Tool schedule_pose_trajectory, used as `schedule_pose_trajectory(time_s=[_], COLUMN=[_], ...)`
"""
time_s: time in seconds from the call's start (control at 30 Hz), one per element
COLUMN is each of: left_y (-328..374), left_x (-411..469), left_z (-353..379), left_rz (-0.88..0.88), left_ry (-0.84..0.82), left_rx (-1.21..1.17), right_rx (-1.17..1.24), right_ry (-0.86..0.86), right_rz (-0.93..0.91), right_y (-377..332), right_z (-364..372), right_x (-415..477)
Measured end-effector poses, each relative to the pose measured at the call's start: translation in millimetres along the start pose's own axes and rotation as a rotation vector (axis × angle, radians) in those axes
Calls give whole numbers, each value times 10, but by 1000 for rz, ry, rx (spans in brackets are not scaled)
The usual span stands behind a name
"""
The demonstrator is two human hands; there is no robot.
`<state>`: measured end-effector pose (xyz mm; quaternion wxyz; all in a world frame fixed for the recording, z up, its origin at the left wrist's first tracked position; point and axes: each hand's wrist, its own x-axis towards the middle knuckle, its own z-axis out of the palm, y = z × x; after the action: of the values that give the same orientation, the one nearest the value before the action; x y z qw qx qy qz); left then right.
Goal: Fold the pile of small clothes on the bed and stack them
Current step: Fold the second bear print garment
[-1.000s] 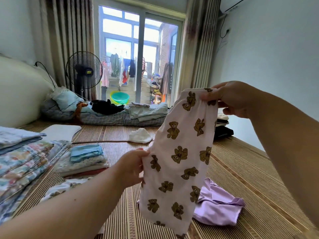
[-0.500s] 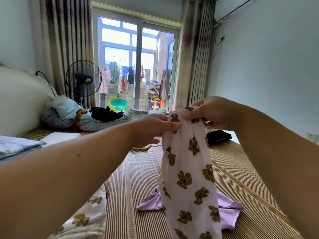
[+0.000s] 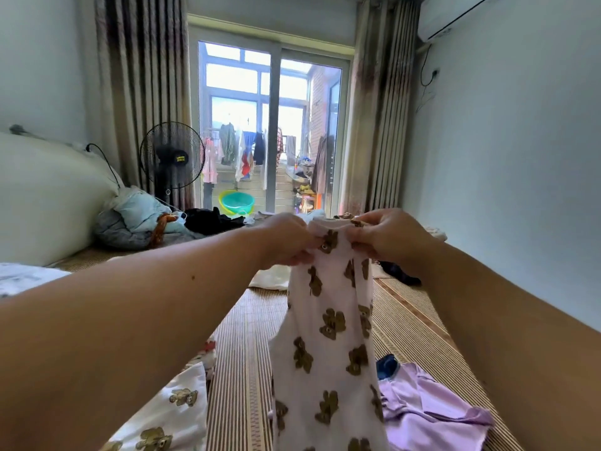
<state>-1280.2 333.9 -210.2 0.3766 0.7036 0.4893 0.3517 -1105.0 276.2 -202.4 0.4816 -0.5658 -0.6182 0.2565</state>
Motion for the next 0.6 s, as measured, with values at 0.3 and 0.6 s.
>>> schedule_pose_trajectory(time_s=[0.3,0.6], left_y=[-34,-1212], left_x=[47,-993], left_z=[-204,187], left_rz=[310,3], left_ry=[263,-130], left_rx=[366,380], right_rx=[-17,-7], right_ry=[104,-392], right_rz=[-225,196], right_y=[57,675], right_z=[196,553], right_x=[212,-936])
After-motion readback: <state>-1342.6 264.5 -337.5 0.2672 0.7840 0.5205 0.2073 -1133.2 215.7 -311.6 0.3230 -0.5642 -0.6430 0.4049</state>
